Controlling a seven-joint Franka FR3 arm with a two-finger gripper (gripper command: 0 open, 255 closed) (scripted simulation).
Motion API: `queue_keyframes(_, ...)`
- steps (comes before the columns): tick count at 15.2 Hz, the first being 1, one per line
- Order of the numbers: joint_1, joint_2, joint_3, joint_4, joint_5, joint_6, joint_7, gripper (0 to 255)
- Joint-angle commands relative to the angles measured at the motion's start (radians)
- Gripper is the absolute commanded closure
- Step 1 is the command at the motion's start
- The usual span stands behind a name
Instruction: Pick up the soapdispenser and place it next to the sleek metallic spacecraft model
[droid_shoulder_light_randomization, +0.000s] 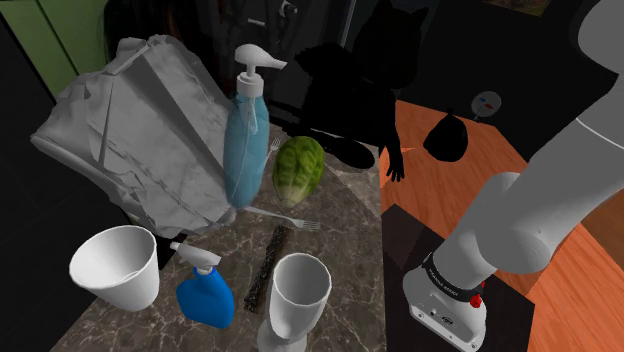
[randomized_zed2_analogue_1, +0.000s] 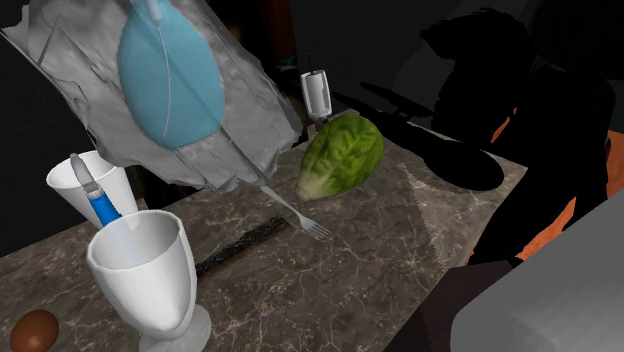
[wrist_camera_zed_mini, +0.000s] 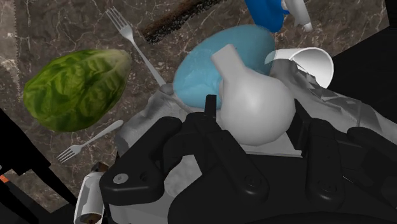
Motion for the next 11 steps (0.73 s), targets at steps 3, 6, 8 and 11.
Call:
queue_keyframes(3, 0.001, 0.023, 0.003, 0.083, -0.009, -0.06, 0.015, 255)
queue_keyframes(6, 0.003, 0.044, 0.006, 0.147, -0.016, -0.104, 0.027, 255)
queue_keyframes(8, 0.004, 0.06, 0.009, 0.193, -0.022, -0.134, 0.036, 255)
queue_keyframes(11, 0.008, 0.088, 0.014, 0.268, -0.033, -0.181, 0.051, 255)
